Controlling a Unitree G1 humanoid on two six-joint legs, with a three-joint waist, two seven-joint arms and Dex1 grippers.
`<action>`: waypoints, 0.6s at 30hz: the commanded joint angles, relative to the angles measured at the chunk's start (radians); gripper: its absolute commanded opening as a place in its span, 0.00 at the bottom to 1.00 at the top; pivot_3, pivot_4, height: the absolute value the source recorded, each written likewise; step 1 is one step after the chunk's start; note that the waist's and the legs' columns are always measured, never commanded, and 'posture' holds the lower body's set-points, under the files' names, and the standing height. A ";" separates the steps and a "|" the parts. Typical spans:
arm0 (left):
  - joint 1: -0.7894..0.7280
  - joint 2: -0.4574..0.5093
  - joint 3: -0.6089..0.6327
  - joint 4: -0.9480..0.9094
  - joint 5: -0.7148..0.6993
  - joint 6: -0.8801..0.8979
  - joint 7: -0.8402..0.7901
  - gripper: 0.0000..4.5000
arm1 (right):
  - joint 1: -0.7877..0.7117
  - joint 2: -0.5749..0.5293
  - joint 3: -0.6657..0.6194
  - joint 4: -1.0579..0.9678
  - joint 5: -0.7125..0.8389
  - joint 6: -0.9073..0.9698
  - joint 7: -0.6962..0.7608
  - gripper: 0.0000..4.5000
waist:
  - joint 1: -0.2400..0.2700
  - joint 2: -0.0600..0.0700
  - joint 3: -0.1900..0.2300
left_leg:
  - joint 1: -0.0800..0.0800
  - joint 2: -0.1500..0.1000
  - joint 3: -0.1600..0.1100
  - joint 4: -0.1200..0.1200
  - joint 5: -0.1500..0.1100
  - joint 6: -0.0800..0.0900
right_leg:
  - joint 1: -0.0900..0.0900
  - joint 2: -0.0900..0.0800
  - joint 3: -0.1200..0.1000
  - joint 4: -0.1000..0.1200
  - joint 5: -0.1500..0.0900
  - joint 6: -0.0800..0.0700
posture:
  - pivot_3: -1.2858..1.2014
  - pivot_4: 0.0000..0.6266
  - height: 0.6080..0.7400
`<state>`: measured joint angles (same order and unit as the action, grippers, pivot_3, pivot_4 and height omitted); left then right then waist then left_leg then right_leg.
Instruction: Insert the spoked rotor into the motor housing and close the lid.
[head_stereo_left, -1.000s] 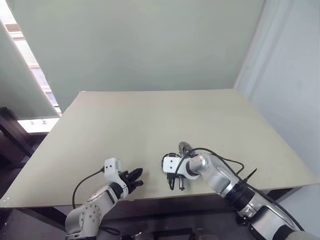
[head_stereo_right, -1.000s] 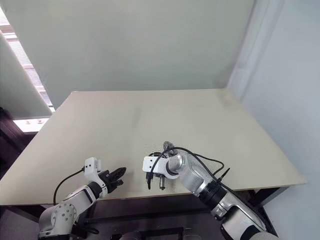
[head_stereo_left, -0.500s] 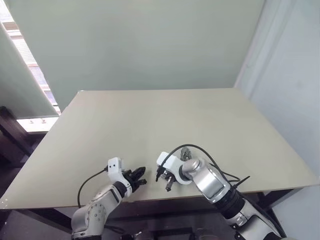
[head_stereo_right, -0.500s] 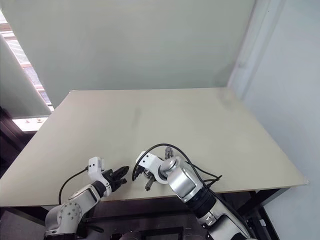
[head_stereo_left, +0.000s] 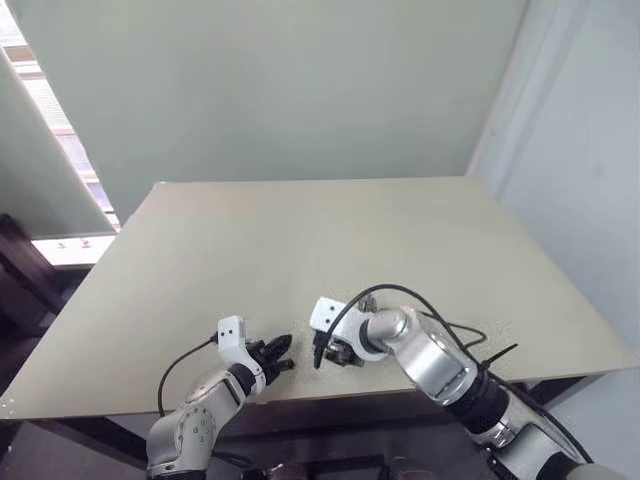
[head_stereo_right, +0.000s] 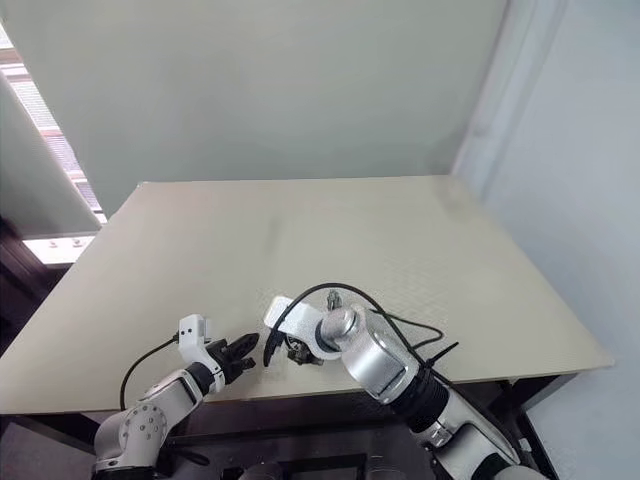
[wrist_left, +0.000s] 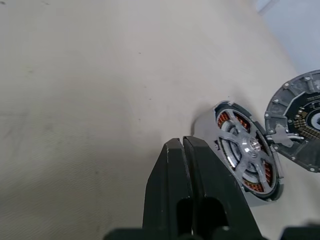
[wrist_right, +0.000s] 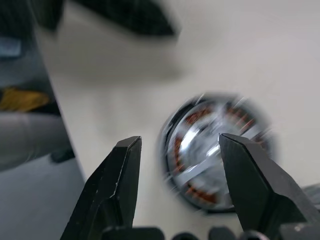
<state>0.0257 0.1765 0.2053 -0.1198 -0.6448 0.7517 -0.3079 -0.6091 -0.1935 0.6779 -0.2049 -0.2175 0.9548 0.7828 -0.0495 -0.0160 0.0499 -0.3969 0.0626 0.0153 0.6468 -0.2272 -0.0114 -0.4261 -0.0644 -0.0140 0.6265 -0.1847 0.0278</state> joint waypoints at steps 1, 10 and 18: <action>-0.010 0.005 0.005 -0.021 -0.007 -0.014 -0.017 0.00 | -0.060 -0.029 -0.107 -0.093 -0.002 -0.099 -0.053 0.60 | 0.000 0.000 0.000 | 0.000 0.000 0.000 0.000 0.000 0.000 | 0.000 0.000 0.000 0.000 0.000 0.000 | 0.52 0.00 1.00; -0.008 0.014 0.017 -0.020 -0.002 -0.018 -0.017 0.00 | -0.081 -0.266 -0.323 0.056 -0.070 -0.274 -0.186 0.60 | 0.000 0.000 0.000 | -0.001 -0.001 0.001 0.001 0.000 0.000 | 0.001 -0.001 0.000 -0.003 0.000 0.000 | 0.52 0.00 1.00; -0.021 0.015 0.014 -0.017 0.004 -0.019 -0.015 0.00 | 0.024 -0.346 -0.258 0.169 -0.043 -0.367 -0.090 0.60 | -0.002 0.000 0.000 | 0.001 0.000 0.001 -0.003 0.002 0.004 | 0.000 0.001 0.001 -0.001 0.000 0.000 | 0.52 0.00 1.00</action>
<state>0.0237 0.1855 0.2138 -0.1196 -0.6406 0.7509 -0.3156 -0.5706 -0.5544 0.4206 -0.0087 -0.2738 0.6150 0.6739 -0.0513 -0.0160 0.0502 -0.3960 0.0626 0.0157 0.6431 -0.2250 -0.0073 -0.4266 -0.0635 -0.0132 0.6253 -0.1848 0.0276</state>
